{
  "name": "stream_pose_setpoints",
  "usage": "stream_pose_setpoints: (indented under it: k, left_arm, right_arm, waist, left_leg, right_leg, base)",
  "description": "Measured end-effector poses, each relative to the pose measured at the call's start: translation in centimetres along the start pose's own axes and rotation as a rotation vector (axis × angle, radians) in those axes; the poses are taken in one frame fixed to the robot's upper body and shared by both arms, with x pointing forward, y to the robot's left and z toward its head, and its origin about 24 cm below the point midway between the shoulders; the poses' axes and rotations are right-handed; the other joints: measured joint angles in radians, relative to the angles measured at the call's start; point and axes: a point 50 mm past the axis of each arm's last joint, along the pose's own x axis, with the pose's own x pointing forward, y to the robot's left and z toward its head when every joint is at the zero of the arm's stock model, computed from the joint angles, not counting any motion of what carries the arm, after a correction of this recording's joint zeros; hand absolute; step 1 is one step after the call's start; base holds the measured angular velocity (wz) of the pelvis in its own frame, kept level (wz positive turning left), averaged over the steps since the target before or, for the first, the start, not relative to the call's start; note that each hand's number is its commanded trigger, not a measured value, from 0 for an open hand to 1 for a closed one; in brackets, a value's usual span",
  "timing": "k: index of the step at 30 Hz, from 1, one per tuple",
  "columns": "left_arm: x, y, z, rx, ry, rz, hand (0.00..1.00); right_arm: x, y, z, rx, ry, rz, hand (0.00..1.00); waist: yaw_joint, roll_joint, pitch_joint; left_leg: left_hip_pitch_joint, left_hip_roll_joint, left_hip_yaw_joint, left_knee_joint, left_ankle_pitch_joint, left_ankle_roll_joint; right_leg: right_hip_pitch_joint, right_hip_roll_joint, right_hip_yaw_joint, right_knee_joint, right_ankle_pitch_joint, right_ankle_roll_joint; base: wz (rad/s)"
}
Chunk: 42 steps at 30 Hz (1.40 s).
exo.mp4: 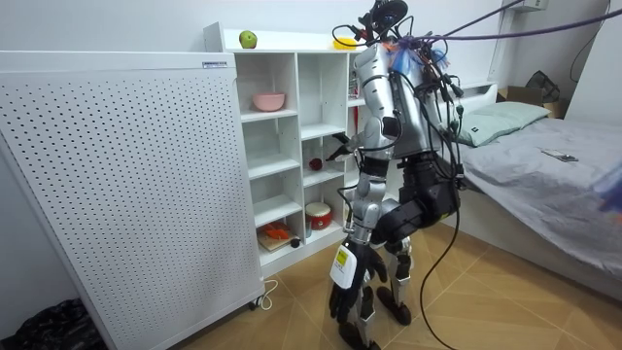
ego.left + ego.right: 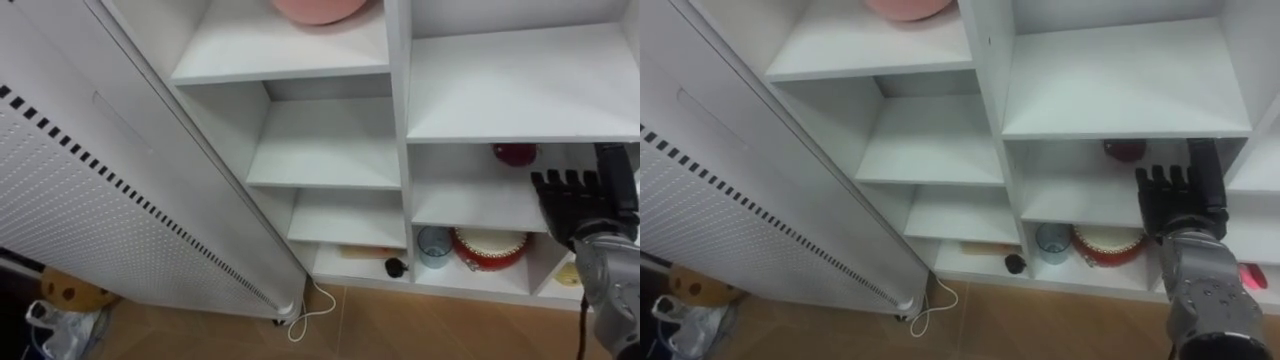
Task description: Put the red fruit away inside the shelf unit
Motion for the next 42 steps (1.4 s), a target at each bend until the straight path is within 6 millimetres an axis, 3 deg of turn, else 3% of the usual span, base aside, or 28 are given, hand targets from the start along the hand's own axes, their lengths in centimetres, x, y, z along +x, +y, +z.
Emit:
stream_pose_setpoints:
  k: [6, 10, 12, 15, 18, 20, 22, 23, 26, 29, 33, 35, 42]
  left_arm:
    - [-0.1, -0.1, -0.4, 0.0, 0.011, -0.004, 0.0]
    - [-0.1, -0.3, -0.5, 0.0, 0.013, -0.023, 0.0]
    - [-0.1, -0.3, -0.6, 0.002, 0.016, -0.023, 0.0]
    - [-0.2, -0.3, -1.0, 0.004, 0.027, -0.037, 0.0]
    - [-0.2, -0.1, -1.4, -0.013, 0.046, -0.052, 0.0]
    - [-0.2, -0.1, -1.8, -0.013, 0.065, -0.059, 0.0]
    - [-0.1, 0.4, -2.4, -0.029, 0.091, -0.044, 0.0]
    - [-0.1, 0.5, -2.6, -0.029, 0.099, -0.04, 0.0]
    - [0.0, 1.2, -2.9, -0.014, 0.116, -0.026, 0.0]
    - [0.2, 2.3, -2.5, 0.003, 0.102, -0.001, 0.0]
    - [0.3, 2.7, -2.3, 0.006, 0.091, -0.002, 0.0]
    - [0.3, 2.7, -2.6, 0.018, 0.099, -0.001, 0.0]
    - [-0.3, 2.9, -4.9, 0.101, 0.166, 0.037, 0.0]
  right_arm:
    - [0.0, -0.4, 0.0, -0.005, 0.01, -0.01, 0.0]
    - [0.0, -1.2, 0.1, -0.014, 0.007, -0.036, 0.0]
    - [-0.2, -2.5, 0.4, -0.036, 0.005, -0.064, 0.0]
    - [-0.8, -6.1, 1.2, -0.107, 0.014, -0.148, 0.0]
    - [-2.1, -10.8, 2.6, -0.207, 0.014, -0.273, 0.0]
    - [-3.4, -13.8, 3.6, -0.287, 0.013, -0.372, 0.0]
    - [-6.2, -18.7, 5.2, -0.497, 0.073, -0.514, 0.0]
    - [-7.0, -19.7, 5.6, -0.571, 0.101, -0.55, 0.0]
    - [-11.3, -24.5, 6.9, -1.138, 0.384, -0.674, 0.0]
    - [-13.6, -26.6, 7.0, -1.509, 0.646, -0.675, 0.0]
    - [-15.4, -28.2, 6.2, -1.652, 0.799, -0.646, 0.0]
    - [-17.0, -29.4, 5.7, -1.646, 0.85, -0.66, 0.0]
    - [-22.8, -32.6, 7.0, -1.67, 1.034, -0.737, 0.0]
  waist:
    - [0.0, 0.006, 0.0032]
    - [0.0, 0.022, 0.0114]
    - [0.001, 0.024, 0.0111]
    - [-0.006, 0.024, 0.0112]
    - [-0.011, 0.024, 0.0114]
    - [-0.016, 0.023, 0.0118]
    - [-0.026, 0.022, 0.0123]
    - [-0.032, 0.021, 0.0123]
    - [-0.04, 0.008, 0.014]
    - [-0.049, -0.013, 0.0156]
    - [-0.07, -0.042, 0.0098]
    - [-0.079, -0.063, 0.0013]
    - [-0.122, -0.1, -0.0201]
  left_leg:
    - [0.02, 0.003, 0.002, 0.0, -0.007, -0.001]
    - [0.048, 0.006, 0.0, -0.005, -0.009, -0.002]
    - [0.067, 0.008, -0.002, -0.009, -0.012, -0.003]
    - [0.098, 0.008, -0.005, -0.009, -0.022, -0.004]
    - [0.136, 0.008, -0.015, -0.027, -0.023, -0.004]
    - [0.171, 0.005, -0.02, -0.047, -0.023, -0.004]
    - [0.222, 0.007, -0.037, -0.081, -0.022, -0.007]
    - [0.233, 0.006, -0.04, -0.09, -0.021, -0.008]
    - [0.292, 0.01, -0.039, -0.142, -0.019, -0.01]
    - [0.344, 0.02, -0.041, -0.182, -0.016, -0.015]
    - [0.434, 0.037, -0.034, -0.232, -0.012, -0.022]
    - [0.516, 0.041, -0.032, -0.281, -0.007, -0.026]
    - [0.735, 0.046, -0.026, -0.398, -0.006, -0.027]
  right_leg:
    - [0.021, 0.005, 0.001, -0.004, -0.002, 0.0]
    - [0.053, 0.011, -0.002, -0.017, -0.001, 0.001]
    - [0.075, 0.014, -0.005, -0.025, -0.002, 0.002]
    - [0.108, 0.016, -0.006, -0.025, -0.013, 0.008]
    - [0.154, 0.016, -0.02, -0.046, -0.016, 0.01]
    - [0.191, 0.018, -0.024, -0.065, -0.018, 0.015]
    - [0.255, 0.024, -0.044, -0.107, -0.019, 0.019]
    - [0.268, 0.025, -0.05, -0.116, -0.019, 0.02]
    - [0.326, 0.036, -0.055, -0.166, -0.013, 0.025]
    - [0.382, 0.054, -0.061, -0.216, -0.008, 0.026]
    - [0.483, 0.077, -0.076, -0.297, 0.004, 0.027]
    - [0.578, 0.087, -0.094, -0.356, 0.008, 0.034]
    - [0.832, 0.117, -0.115, -0.523, 0.031, 0.063]
  base:
    - [-0.03]
    - [-0.03]
    - [-0.02]
    - [0.0]
    - [0.05]
    - [0.05]
    - [0.12]
    - [0.12]
    - [-0.07]
    - [-0.05]
    - [-0.01]
    - [0.14]
    - [0.1]
